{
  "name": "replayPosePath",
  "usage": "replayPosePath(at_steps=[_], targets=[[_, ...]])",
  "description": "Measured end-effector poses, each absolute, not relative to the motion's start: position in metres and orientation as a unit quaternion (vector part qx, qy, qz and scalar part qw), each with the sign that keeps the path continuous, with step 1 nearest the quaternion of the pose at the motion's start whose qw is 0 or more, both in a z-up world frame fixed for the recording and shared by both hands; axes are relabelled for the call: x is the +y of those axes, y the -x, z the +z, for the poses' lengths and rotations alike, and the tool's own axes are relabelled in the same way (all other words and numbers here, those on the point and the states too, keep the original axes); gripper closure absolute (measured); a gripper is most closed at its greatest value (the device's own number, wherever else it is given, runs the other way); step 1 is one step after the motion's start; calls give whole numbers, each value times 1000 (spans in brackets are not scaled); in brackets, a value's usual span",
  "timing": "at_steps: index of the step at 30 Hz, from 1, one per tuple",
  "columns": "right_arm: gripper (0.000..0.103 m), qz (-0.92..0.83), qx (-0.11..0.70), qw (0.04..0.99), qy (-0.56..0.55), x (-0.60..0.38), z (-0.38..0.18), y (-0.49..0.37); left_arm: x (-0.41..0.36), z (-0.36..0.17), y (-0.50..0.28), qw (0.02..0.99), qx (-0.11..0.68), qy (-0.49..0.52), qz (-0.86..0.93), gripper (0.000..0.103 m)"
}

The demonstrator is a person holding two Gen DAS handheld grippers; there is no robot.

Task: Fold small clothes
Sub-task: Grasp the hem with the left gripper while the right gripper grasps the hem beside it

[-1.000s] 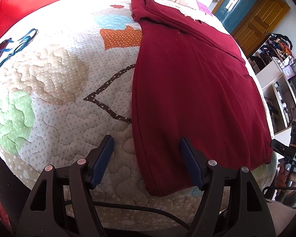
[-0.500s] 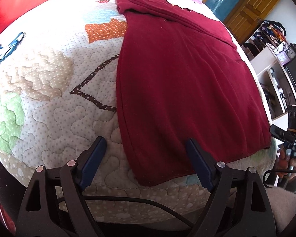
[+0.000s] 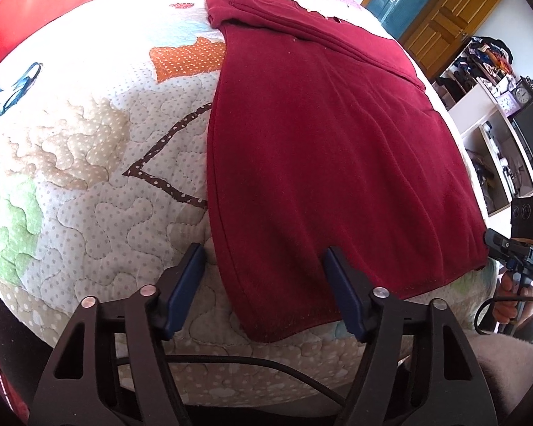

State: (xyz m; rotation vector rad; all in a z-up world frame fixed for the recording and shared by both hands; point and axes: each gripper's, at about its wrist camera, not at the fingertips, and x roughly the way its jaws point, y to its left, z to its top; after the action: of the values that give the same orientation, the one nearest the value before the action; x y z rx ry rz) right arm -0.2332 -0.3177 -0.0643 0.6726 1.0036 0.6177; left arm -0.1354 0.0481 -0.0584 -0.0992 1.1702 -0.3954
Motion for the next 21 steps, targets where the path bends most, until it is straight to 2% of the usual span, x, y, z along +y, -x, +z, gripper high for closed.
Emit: replayPosePath(at_steps=[9,11,12,13,14,15,21], targets=[[64,282,461,784,-306,-312,-63,232,46,-59,134,815,546,45,-187,41],[75,275,456,785,-315,-312,-65,232,45,-58,134,816,543,49,-190,58],[79,275,454,785,-320,-312,-66,232,46,-57,134,816,542,53,-192,63],[86,277,454,784,-322,-310,-67,231,47,-57,133,815,542,61,-196,73],[90,282,453,783,-321,-309,-66,230,50,-57,131,813,542,70,-201,85],[90,287,449,783,-320,-306,-63,229,52,-56,129,808,543,84,-211,90],[91,328,394,795,-324,-303,-24,214,58,-39,108,804,528,122,-243,92]])
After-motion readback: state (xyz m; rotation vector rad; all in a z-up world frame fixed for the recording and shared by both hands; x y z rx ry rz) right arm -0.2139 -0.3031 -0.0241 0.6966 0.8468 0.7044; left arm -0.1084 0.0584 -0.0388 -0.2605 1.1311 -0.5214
